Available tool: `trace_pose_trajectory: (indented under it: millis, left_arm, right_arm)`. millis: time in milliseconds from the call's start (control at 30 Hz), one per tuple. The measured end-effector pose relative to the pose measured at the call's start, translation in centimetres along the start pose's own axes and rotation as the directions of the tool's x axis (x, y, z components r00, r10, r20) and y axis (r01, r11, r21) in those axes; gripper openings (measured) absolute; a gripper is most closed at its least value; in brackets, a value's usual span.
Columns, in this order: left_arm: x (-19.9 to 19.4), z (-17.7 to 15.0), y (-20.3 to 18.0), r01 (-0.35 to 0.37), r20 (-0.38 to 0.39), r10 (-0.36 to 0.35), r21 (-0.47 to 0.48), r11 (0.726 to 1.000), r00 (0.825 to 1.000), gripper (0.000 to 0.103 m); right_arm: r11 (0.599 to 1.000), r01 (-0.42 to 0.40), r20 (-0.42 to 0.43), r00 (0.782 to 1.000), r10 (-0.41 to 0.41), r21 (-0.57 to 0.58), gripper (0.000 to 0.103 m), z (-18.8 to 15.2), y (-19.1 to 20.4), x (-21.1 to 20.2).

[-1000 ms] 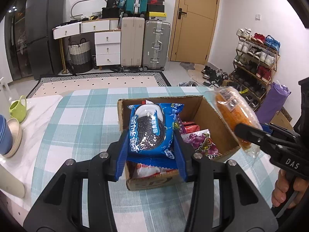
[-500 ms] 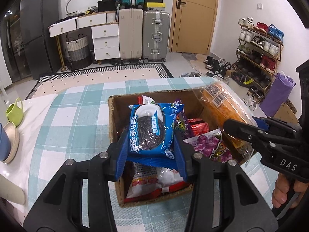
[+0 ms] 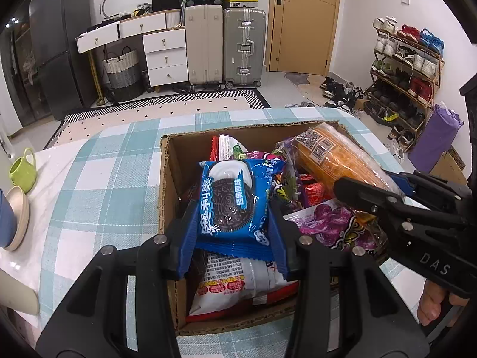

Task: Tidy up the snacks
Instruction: 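Open both tools to drop the biscuit pack and bread roll into the box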

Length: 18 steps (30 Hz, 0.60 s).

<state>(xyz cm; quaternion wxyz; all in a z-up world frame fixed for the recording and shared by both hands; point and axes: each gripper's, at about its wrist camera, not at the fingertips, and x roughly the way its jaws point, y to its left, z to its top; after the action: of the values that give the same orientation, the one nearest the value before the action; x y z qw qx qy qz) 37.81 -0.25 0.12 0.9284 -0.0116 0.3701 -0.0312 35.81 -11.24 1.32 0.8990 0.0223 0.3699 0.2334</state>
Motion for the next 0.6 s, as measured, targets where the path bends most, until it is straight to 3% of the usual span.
trace_pose_trajectory:
  millis: [333, 433, 600]
  left_arm:
    - [0.4, 0.2, -0.1, 0.010, 0.000, -0.010, -0.012, 1.000, 1.000, 0.041]
    - [0.0, 0.2, 0.3, 0.030, 0.002, -0.030, -0.035, 0.999, 1.000, 0.042]
    - [-1.7, -0.1, 0.4, 0.031, 0.043, -0.030, -0.030, 0.999, 0.999, 0.064]
  right_arm:
    - [0.999, -0.001, 0.003, 1.000, 0.001, -0.040, 0.038, 0.0, 0.2, -0.1]
    - [0.997, 0.025, 0.038, 0.999, -0.023, -0.076, 0.053, -0.2, 0.6, -1.2]
    - [0.998, 0.019, 0.102, 0.995, -0.014, -0.053, 0.080, -0.5, 0.1, -4.0]
